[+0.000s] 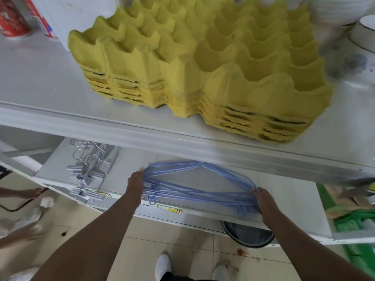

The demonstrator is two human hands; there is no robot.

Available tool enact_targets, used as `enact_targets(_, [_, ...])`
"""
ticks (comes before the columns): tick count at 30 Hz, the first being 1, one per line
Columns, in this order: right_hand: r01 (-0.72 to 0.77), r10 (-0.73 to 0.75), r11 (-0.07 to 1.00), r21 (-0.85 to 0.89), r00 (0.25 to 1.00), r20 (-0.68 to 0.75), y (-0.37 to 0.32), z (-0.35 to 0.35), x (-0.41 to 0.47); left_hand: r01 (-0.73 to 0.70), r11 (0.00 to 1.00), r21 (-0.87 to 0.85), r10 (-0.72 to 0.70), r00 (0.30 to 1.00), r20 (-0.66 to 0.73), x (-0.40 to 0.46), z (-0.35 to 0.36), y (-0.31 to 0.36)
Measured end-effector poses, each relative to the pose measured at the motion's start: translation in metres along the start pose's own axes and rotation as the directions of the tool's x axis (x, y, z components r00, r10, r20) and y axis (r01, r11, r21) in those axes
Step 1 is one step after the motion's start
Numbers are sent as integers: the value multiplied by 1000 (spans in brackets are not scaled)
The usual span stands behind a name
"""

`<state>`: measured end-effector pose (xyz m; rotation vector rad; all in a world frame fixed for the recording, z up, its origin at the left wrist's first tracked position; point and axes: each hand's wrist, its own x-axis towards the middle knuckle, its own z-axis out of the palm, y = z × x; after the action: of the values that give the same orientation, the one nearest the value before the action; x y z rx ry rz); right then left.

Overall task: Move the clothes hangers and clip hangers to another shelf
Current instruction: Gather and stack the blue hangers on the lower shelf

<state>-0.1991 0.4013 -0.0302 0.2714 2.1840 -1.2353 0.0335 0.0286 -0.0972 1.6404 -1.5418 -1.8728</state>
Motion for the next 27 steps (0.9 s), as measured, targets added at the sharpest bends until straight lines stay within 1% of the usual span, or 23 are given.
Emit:
enact_targets(3, [15,-15,999,-36,1000,-5,-9,0,0,-35,999,22,34,998,55,-35,6,24])
enact_targets(5, [24,-24,998,-63,1000,5,-13,1,2,-51,999,-5,51,997,50,-51,8,35])
enact_targets(10, [57,-54,990,-127,998,30,-6,3,8,-82,996,-19,83,996,43,-50,12,34])
enact_targets(12, [36,-32,990,-136,999,31,2,0,18,-86,996,-36,87,996,36,-52,11,35])
enact_targets(14, [0,2,993,-120,1000,18,23,-5,45,-96,994,-47,98,995,37,-49,10,32])
enact_targets(15, [-18,19,993,-116,1000,2,34,-7,58,-88,995,-42,90,995,40,-47,9,29])
enact_targets(18, [-59,57,993,-101,998,-27,39,-6,59,-28,999,-45,29,999,36,-29,4,13])
enact_targets(20, [-65,63,995,-82,998,-18,28,-5,41,15,999,-30,-15,1000,4,3,-3,-14])
enact_targets(22, [-59,58,997,-58,998,-25,11,-3,20,6,1000,-7,-6,1000,-18,46,-11,-47])
enact_targets(23, [-59,57,997,-49,998,-32,8,-3,17,9,1000,13,-9,1000,-22,54,-11,-55])
enact_targets(27, [-112,111,993,-24,993,-38,9,-8,21,51,999,13,-50,997,-63,57,-9,-58])
